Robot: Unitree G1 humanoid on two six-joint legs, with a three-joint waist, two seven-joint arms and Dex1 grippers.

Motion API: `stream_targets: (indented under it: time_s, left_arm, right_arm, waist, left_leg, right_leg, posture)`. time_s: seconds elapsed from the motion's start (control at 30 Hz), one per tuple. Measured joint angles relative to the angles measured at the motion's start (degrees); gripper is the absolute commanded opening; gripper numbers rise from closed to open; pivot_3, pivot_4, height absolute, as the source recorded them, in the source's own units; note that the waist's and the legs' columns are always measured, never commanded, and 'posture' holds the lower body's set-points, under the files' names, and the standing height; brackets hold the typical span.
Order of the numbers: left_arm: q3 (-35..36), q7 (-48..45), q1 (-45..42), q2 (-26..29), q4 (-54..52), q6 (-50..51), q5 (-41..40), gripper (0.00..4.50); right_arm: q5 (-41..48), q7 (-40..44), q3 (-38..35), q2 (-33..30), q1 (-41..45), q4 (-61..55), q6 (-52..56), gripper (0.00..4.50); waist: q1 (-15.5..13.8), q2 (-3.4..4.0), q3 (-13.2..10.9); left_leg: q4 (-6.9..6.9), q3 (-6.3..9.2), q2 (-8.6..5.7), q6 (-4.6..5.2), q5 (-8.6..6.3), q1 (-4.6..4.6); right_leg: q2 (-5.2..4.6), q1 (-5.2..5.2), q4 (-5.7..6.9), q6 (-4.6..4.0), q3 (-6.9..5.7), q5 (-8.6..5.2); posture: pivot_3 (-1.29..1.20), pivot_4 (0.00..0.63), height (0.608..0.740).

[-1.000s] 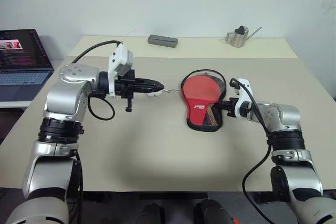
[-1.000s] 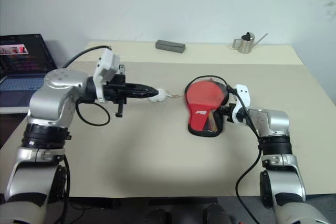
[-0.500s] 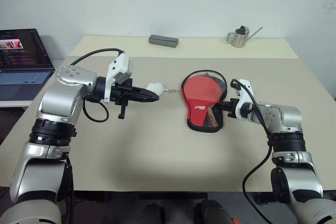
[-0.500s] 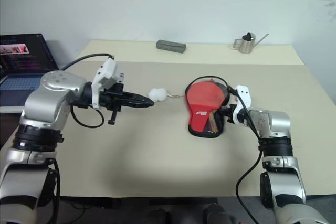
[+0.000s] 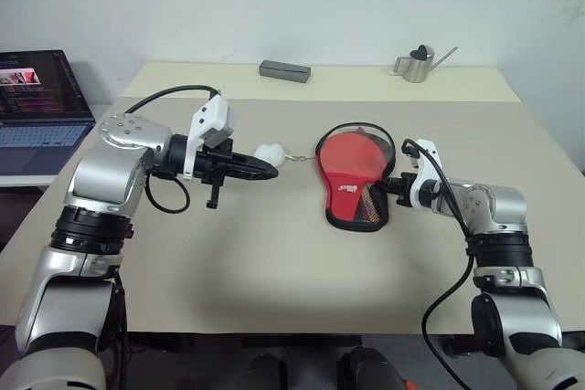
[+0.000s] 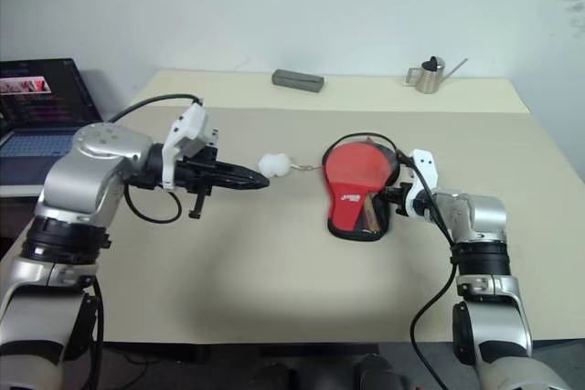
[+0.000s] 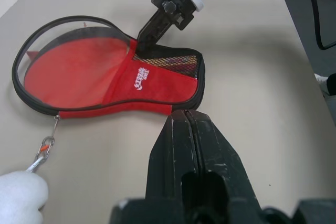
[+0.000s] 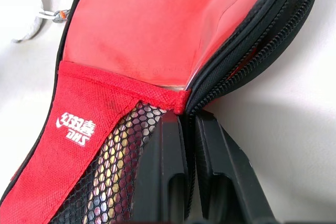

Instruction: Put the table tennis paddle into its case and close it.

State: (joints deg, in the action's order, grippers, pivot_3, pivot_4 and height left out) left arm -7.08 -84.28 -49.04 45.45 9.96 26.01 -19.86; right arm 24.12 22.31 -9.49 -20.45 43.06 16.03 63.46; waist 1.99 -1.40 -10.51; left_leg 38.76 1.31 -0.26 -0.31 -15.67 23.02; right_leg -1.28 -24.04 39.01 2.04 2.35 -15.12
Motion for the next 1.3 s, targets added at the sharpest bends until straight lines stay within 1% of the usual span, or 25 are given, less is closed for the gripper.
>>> stream_targets:
  time_s: [0.3, 0.53, 0.8, 1.0, 1.3]
  left_arm:
    - [-0.55, -0.66, 0.03, 0.22, -1.16, -0.1, 0.03, 0.0]
    - [-1.91, -1.98, 0.02, 0.2, -1.16, -0.31, 0.06, 0.0]
    - [-2.75, -2.95, 1.16, 0.21, -3.46, 0.14, -0.44, 0.0]
    - [-3.48, -3.03, 2.39, 0.21, -5.32, 1.37, -0.74, 0.0]
    - [-3.81, -3.06, 2.57, 0.23, -5.59, 1.62, -1.57, 0.0]
  right_arm:
    - [2.09, -0.05, -0.77, -1.62, -5.54, -9.76, 5.96, 0.01]
    - [5.09, -0.38, -2.68, -3.05, -11.35, -21.56, 15.33, 0.01]
    - [8.23, -1.14, -5.7, -2.57, -18.46, -34.65, 24.37, 0.01]
    - [9.71, -1.37, -7.58, -2.03, -22.13, -39.41, 26.17, 0.01]
    - [14.91, -1.75, -9.24, -4.64, -25.71, -41.65, 26.41, 0.01]
  waist:
    - [-0.19, 0.0, 0.0]
    - [-0.19, 0.0, 0.0]
    - [-0.18, 0.0, 0.0]
    - [-0.23, 0.0, 0.0]
    - [-0.32, 0.0, 0.0]
  left_leg:
    - [-0.01, 0.02, 0.0, 0.0, 0.0, 0.01]
    - [-0.01, 0.04, -0.01, 0.01, 0.0, 0.01]
    - [-0.01, 0.05, -0.01, 0.01, -0.01, 0.01]
    - [-0.01, 0.07, -0.02, 0.01, -0.01, 0.01]
    - [0.0, 0.08, -0.02, 0.02, -0.01, 0.01]
  right_leg:
    - [0.0, 0.01, -0.02, 0.0, -0.02, -0.01]
    - [0.0, 0.01, -0.02, 0.0, -0.03, -0.02]
    - [0.0, 0.03, -0.03, 0.0, -0.02, -0.03]
    - [0.01, 0.05, -0.04, 0.01, -0.05, -0.04]
    - [0.01, 0.08, -0.06, 0.02, -0.06, -0.05]
  posture:
    - [0.0, 0.15, 0.74]
    - [0.0, 0.15, 0.74]
    - [0.0, 0.15, 0.74]
    - [0.0, 0.15, 0.74]
    - [0.0, 0.15, 0.74]
